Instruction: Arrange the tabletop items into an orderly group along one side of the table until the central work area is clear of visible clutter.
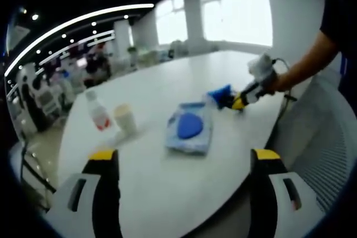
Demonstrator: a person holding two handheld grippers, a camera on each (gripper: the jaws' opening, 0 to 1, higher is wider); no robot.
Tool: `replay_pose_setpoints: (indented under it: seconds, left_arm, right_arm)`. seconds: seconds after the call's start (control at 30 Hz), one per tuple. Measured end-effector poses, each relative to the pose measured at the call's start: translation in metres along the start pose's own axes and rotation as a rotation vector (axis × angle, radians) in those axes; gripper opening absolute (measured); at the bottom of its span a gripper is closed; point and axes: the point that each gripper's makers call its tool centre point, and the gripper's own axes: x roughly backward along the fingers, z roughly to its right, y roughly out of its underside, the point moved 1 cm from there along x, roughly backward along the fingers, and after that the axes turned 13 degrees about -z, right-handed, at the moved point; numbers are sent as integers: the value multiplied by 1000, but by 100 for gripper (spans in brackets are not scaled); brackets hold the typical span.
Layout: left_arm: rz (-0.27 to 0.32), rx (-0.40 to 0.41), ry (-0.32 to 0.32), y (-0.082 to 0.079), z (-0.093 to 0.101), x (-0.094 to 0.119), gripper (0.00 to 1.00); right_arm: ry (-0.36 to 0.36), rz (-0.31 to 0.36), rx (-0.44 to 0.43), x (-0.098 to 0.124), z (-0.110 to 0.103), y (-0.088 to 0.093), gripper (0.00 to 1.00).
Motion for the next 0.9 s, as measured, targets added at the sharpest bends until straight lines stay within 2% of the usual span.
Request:
replay_pose_setpoints:
  seconds: [0.07, 0.13, 0.23, 0.37, 0.43, 0.57, 0.67, 0.73, 0.8, 0.9]
  left_arm:
    - [6, 23, 13, 0, -3, -1, 94]
    - [4, 44, 18, 1, -8, -4, 94]
    - [3, 61, 41, 2, -14, -11, 94]
    - [-15, 51, 60, 0, -17, -29, 93]
    - [-15, 32, 75, -6, -15, -36, 93]
    - [-20, -58, 109, -27, -12, -54, 92]
    - [-36, -135, 149, -41, -10, -67, 88]
    - [-19, -186, 158, -51, -9, -72, 83]
    - [-20, -207, 177, -59, -9, -79, 82]
    - [-19, -236, 212, -71, -6, -88, 81]
  right_arm:
    - [7, 24, -20, 2, 1, -4, 8]
    - [-7, 24, -67, 7, -1, -7, 15]
    - [-1, 43, -46, 15, -5, -12, 21]
    - [-35, 47, -52, 23, -13, -14, 35]
    - [-45, 53, -51, 31, -18, -16, 41]
    - [-75, 62, -57, 42, -28, -17, 53]
    - [-100, 59, -94, 49, -35, -17, 67]
    - [-119, 57, -138, 55, -38, -17, 72]
    - [-137, 98, -203, 65, -40, -24, 78]
    - [-144, 113, -215, 77, -43, -27, 83]
